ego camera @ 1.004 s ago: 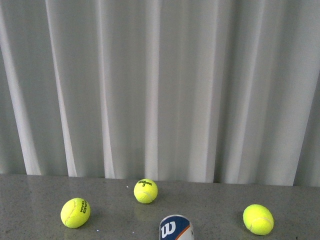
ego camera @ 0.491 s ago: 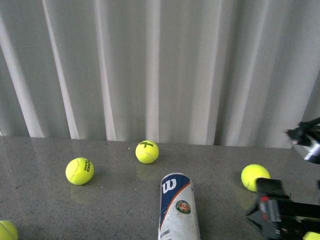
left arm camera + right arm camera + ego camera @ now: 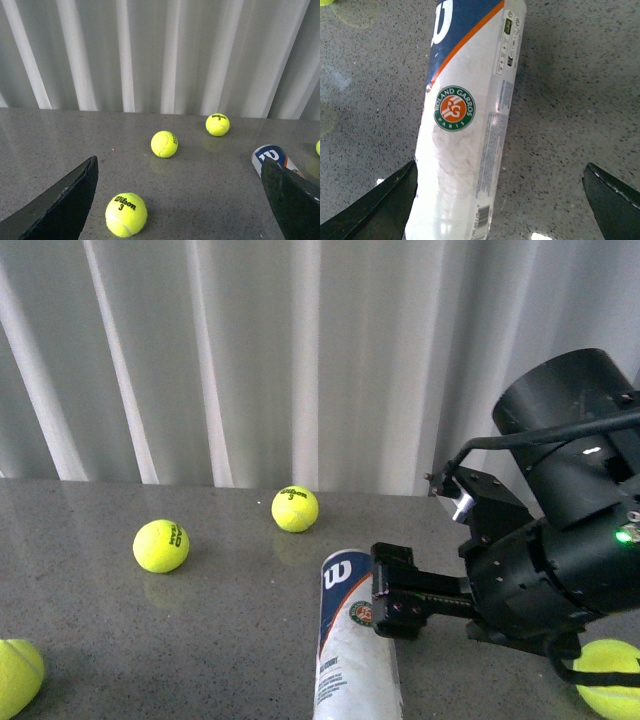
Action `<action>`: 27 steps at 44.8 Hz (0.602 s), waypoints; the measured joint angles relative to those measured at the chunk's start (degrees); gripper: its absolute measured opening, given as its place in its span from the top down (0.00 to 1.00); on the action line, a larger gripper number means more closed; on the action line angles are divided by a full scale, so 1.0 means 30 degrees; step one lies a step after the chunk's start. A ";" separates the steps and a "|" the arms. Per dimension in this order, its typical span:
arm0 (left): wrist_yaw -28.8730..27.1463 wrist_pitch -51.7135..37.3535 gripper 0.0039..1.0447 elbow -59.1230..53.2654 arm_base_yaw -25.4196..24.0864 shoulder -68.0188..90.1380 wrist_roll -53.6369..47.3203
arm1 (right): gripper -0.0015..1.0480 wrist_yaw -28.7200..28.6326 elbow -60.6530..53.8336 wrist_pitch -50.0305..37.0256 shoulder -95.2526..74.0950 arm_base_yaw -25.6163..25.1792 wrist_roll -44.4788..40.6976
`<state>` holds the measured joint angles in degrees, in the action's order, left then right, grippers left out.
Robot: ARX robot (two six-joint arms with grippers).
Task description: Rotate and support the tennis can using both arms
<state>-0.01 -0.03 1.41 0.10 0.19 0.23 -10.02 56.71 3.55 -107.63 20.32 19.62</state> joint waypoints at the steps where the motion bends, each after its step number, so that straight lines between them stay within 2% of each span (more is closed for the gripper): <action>1: 0.0000 0.0000 0.06 0.0000 0.0000 0.0000 0.0007 | 0.07 0.0000 0.0117 0.0022 -0.0117 0.0029 0.0058; 16: 0.0000 0.0000 0.06 0.0000 0.0000 0.0000 0.0000 | 0.07 -0.0459 0.3912 0.0408 -0.4226 0.0831 0.1158; 27: 0.0000 0.0000 0.06 0.0000 0.0000 0.0000 0.0000 | 0.07 0.0080 0.6980 0.1260 -0.7271 0.1472 0.1158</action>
<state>-0.01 -0.03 1.41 0.10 0.19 0.23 -9.78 77.65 7.33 -129.45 24.73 23.09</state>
